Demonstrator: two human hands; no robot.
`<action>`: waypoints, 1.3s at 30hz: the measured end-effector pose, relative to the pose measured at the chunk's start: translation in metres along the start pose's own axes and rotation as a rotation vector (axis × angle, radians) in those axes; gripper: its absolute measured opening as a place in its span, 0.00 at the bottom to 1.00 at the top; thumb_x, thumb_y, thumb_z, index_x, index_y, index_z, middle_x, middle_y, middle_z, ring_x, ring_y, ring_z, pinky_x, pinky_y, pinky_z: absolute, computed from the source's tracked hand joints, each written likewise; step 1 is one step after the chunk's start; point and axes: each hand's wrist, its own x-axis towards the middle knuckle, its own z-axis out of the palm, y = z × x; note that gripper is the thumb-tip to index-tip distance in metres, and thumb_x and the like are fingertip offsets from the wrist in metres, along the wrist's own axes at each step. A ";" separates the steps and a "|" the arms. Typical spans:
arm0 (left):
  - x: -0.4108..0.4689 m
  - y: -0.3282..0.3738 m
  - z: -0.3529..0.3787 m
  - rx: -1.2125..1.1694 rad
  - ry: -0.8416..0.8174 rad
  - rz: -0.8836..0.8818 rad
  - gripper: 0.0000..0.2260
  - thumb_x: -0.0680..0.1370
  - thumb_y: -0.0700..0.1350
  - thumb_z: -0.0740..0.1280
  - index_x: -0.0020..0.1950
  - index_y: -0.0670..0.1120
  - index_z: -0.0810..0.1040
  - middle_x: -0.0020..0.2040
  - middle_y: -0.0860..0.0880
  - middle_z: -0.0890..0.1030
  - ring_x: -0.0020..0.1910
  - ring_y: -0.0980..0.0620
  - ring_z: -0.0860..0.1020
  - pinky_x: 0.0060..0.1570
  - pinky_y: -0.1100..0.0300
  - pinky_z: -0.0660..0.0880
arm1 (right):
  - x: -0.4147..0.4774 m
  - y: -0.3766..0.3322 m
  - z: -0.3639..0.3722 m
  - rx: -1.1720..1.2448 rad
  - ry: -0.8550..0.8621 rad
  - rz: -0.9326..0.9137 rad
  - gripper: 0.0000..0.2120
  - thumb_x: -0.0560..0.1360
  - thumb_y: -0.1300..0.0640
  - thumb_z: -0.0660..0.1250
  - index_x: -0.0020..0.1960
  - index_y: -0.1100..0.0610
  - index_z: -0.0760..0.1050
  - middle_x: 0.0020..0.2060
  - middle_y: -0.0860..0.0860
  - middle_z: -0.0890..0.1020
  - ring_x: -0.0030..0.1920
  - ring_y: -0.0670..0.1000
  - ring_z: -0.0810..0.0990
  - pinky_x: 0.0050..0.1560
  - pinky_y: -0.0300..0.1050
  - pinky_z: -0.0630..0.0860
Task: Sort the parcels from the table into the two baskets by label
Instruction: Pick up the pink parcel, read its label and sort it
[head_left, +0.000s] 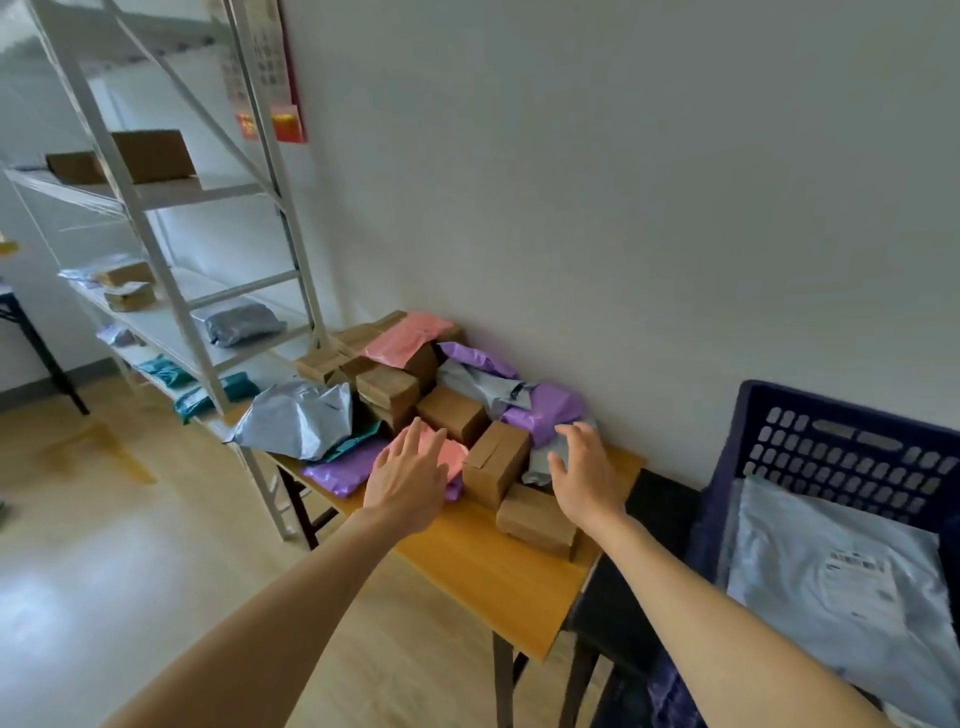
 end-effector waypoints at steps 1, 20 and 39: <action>0.003 -0.018 -0.002 -0.011 -0.012 -0.006 0.24 0.83 0.50 0.54 0.79 0.52 0.53 0.79 0.45 0.51 0.78 0.45 0.52 0.73 0.49 0.58 | 0.005 -0.011 0.014 0.001 -0.002 0.007 0.20 0.82 0.55 0.59 0.72 0.55 0.65 0.70 0.53 0.68 0.67 0.51 0.71 0.60 0.43 0.74; 0.081 -0.251 0.026 -0.082 -0.143 -0.102 0.24 0.83 0.49 0.56 0.79 0.52 0.53 0.79 0.44 0.54 0.75 0.43 0.61 0.66 0.50 0.70 | 0.085 -0.125 0.200 -0.062 -0.149 0.102 0.17 0.81 0.58 0.59 0.70 0.56 0.67 0.70 0.53 0.66 0.64 0.53 0.73 0.58 0.45 0.74; 0.281 -0.298 0.075 -0.114 -0.187 -0.091 0.22 0.83 0.51 0.54 0.78 0.53 0.56 0.78 0.46 0.58 0.74 0.42 0.62 0.67 0.49 0.68 | 0.270 -0.099 0.304 0.132 -0.167 0.275 0.18 0.81 0.57 0.60 0.71 0.55 0.67 0.70 0.53 0.70 0.68 0.52 0.71 0.60 0.41 0.70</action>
